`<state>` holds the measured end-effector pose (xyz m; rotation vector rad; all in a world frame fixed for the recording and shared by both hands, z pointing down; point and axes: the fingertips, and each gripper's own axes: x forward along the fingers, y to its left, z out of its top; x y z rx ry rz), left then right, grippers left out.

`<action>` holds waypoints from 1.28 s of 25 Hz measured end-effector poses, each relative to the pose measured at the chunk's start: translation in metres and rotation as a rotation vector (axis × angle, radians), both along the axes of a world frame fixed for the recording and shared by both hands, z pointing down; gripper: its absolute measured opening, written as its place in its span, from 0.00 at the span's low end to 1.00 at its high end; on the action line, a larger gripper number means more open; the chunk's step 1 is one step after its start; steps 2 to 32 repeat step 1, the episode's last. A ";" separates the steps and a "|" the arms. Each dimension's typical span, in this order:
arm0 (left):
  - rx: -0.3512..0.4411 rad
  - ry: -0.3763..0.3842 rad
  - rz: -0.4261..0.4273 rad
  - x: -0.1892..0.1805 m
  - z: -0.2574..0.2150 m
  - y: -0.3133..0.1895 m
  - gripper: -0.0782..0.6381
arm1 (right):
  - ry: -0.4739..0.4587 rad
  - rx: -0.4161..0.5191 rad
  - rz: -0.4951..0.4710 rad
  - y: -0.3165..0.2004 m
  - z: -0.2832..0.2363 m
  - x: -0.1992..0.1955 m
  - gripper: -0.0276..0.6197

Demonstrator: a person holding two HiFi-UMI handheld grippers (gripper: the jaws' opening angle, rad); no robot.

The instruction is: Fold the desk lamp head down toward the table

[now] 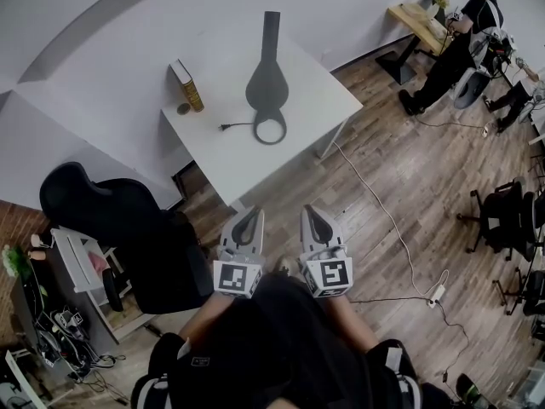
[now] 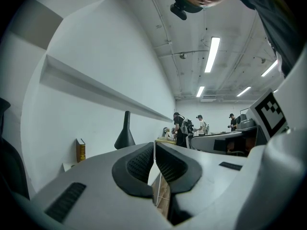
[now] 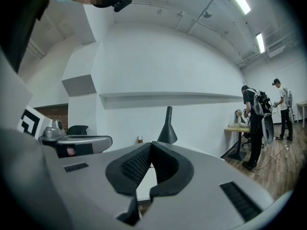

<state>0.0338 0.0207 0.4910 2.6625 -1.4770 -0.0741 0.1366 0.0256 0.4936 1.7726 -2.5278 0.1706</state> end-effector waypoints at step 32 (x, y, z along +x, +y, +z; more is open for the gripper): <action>-0.003 -0.001 0.001 0.000 0.000 0.001 0.16 | 0.000 -0.002 0.004 0.001 -0.001 0.000 0.06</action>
